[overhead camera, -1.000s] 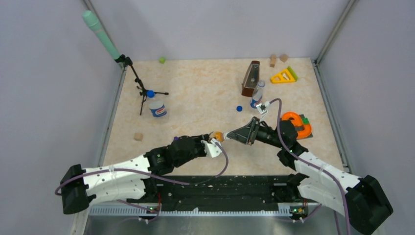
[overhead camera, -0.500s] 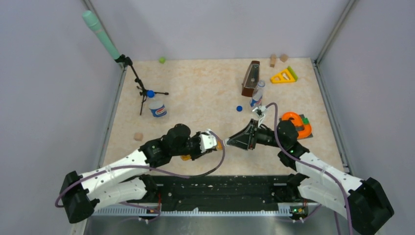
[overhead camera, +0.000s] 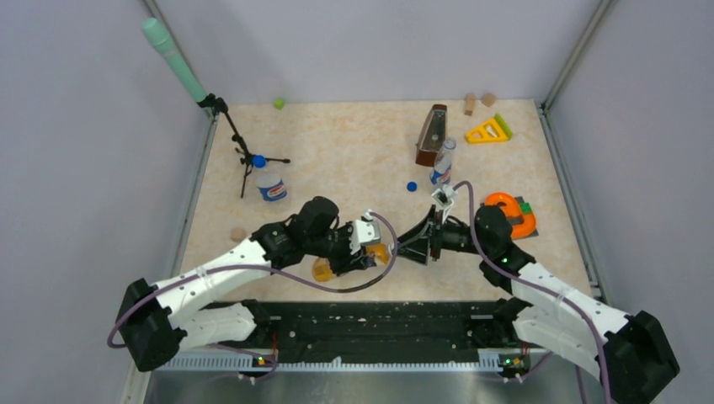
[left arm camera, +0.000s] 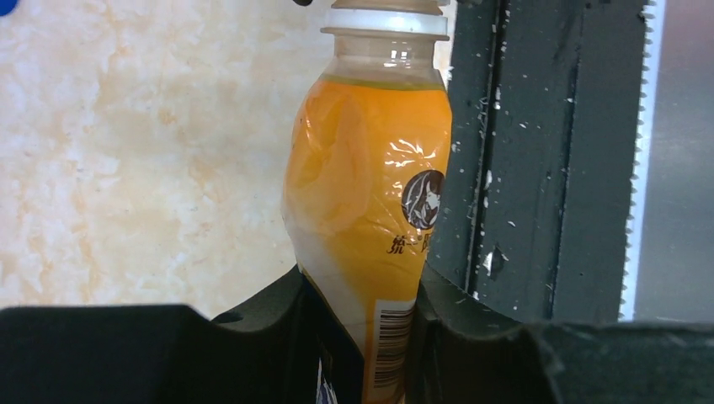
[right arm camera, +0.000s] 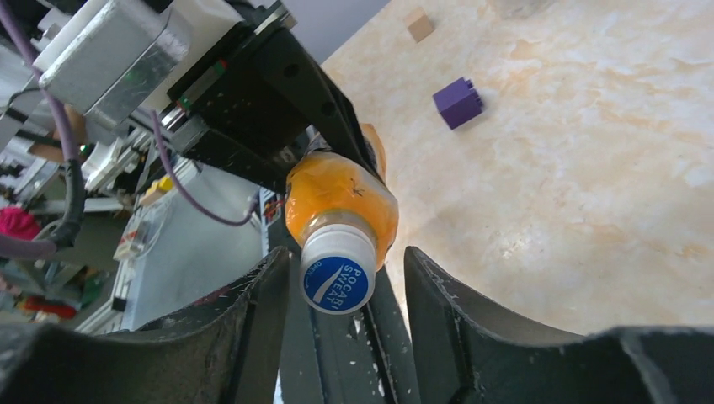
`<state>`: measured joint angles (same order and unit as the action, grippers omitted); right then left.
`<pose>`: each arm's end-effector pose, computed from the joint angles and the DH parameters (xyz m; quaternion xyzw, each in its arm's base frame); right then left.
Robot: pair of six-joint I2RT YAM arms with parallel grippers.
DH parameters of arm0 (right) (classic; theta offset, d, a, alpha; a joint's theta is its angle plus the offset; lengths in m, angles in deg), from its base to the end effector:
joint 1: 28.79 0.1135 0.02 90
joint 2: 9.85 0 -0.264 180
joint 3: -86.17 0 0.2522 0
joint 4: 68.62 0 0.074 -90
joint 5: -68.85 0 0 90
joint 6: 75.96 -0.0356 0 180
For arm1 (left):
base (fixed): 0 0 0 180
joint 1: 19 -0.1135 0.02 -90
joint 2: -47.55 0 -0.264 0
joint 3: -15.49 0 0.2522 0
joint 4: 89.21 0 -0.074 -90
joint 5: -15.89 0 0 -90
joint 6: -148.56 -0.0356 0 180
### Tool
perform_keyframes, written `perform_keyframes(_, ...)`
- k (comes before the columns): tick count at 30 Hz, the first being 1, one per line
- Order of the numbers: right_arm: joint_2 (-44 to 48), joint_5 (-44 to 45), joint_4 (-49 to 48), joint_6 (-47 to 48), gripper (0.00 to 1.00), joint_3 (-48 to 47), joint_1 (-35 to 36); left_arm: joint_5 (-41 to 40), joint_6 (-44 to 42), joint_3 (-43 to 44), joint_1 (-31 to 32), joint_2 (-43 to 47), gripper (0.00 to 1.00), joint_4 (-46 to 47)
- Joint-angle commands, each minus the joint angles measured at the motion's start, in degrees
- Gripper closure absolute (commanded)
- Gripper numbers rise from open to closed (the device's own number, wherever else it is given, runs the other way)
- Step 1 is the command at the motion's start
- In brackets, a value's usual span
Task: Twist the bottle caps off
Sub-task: Unscrew the bottle cap from the plastic bottle.
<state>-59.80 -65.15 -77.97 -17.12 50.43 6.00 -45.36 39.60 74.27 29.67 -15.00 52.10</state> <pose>0.1451 0.1309 0.2452 -0.2749 0.6745 0.5728 0.3760 0.1374 -0.1822 0.2602 0.5765 0.6809 -0.3197 0.3191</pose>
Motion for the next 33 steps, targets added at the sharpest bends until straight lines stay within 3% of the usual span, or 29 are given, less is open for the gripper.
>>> perform_keyframes(1,3.17,7.93,0.62,-2.59,0.46,-2.68,0.63,-5.61,0.03,0.76,0.11,1.34,1.0,5.37)
perform_keyframes(10,5.15,16.45,5.46,-10.66,0.43,-5.37,0.62,-20.02,-2.99,-6.09,2.52,7.86,1.0,13.09)
perform_keyframes(19,-1.46,12.6,-5.92,-22.04,0.43,-4.46,0.64,-35.78,-10.06,-10.97,11.75,11.39,1.0,23.01)
perform_keyframes(27,-2.94,11.47,-5.71,-21.8,0.43,-4.1,0.63,-40.48,-10.97,-10.44,12.95,10.39,1.0,23.19)
perform_keyframes(33,-2.4,13.09,-3.32,-20.12,0.52,-4.19,0.63,-40.51,-11.61,-10.18,13.08,10.11,1.0,23.35)
